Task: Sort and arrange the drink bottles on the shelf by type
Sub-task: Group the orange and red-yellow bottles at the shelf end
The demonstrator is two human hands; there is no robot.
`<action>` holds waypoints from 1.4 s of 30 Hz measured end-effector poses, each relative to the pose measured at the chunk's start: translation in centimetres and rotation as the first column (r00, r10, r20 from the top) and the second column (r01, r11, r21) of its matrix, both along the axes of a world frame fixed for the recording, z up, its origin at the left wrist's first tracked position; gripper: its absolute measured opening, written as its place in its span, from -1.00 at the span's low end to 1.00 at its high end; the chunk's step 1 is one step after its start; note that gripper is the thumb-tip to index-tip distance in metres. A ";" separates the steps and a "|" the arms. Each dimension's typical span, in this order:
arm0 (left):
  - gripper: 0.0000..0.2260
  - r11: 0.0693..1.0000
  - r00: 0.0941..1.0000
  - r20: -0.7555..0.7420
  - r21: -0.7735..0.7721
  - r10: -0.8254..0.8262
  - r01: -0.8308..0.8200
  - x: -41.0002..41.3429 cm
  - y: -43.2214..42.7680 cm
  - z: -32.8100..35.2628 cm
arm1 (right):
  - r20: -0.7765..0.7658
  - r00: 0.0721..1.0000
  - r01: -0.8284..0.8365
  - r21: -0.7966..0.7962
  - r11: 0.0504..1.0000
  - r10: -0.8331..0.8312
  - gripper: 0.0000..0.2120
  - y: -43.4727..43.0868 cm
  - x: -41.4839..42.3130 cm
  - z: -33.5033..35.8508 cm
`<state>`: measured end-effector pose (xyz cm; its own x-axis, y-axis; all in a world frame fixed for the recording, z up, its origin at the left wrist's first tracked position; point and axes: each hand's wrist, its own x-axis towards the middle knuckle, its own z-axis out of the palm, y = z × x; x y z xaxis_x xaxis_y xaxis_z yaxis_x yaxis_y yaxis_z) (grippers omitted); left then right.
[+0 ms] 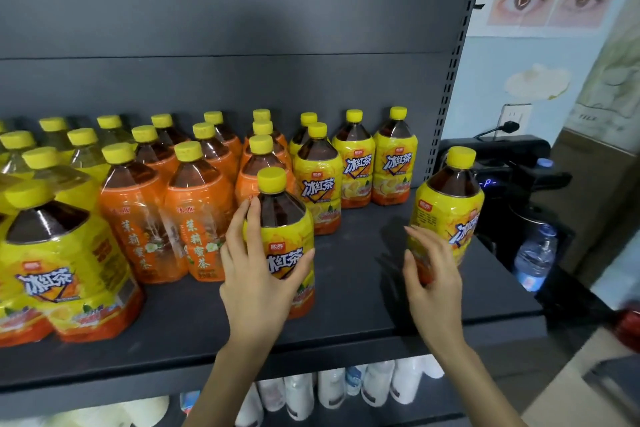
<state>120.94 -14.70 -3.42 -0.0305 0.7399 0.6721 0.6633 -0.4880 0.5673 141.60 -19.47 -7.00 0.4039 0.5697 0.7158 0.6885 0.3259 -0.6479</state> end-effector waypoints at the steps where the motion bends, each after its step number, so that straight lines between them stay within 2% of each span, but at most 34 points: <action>1: -0.21 1.000 1.000 0.000 -0.005 0.001 -0.001 0.0 0.0 0.0 | -0.017 0.999 0.034 0.013 0.999 -0.033 -0.70 -0.4 0.4 0.1; 6: -0.19 1.000 1.000 -0.006 -0.018 0.007 -0.007 0.0 0.0 0.0 | -0.070 0.979 0.198 0.058 0.979 -0.193 -0.48 -1.2 2.5 0.6; 9: -0.19 1.000 1.000 -0.009 -0.011 0.004 -0.004 0.0 0.0 0.0 | -0.215 0.972 0.081 -0.062 0.995 -0.092 -0.29 -0.4 4.6 0.8; 12: -0.20 1.000 1.000 -0.013 -0.017 0.005 -0.005 0.1 0.0 0.0 | -0.301 0.953 -0.086 -0.129 0.988 0.044 -0.27 0.1 5.9 0.1; 18: -0.19 1.000 1.000 -0.007 -0.027 0.015 -0.015 0.2 0.1 -0.1 | -0.254 0.967 -0.071 -0.181 0.981 0.024 -0.06 0.7 6.1 0.2; 24: -0.19 1.000 1.000 0.000 -0.020 0.024 -0.024 0.3 0.1 0.0 | -0.234 0.941 -0.302 -0.264 0.916 0.243 -0.10 0.7 5.6 0.9; 26: -0.20 1.000 1.000 -0.002 -0.018 0.026 -0.026 0.3 0.1 0.0 | -0.234 0.945 -0.289 -0.277 0.916 0.227 -0.10 1.6 5.1 1.0; 30: -0.20 1.000 1.000 -0.015 0.001 0.026 -0.026 0.3 0.1 0.0 | -0.189 0.973 -0.183 -0.262 0.948 0.135 0.03 4.3 4.0 0.6; 42: -0.21 1.000 1.000 -0.015 0.009 0.015 -0.015 0.1 0.1 0.0 | -0.141 0.988 -0.109 -0.360 0.927 0.062 0.01 11.5 1.7 1.4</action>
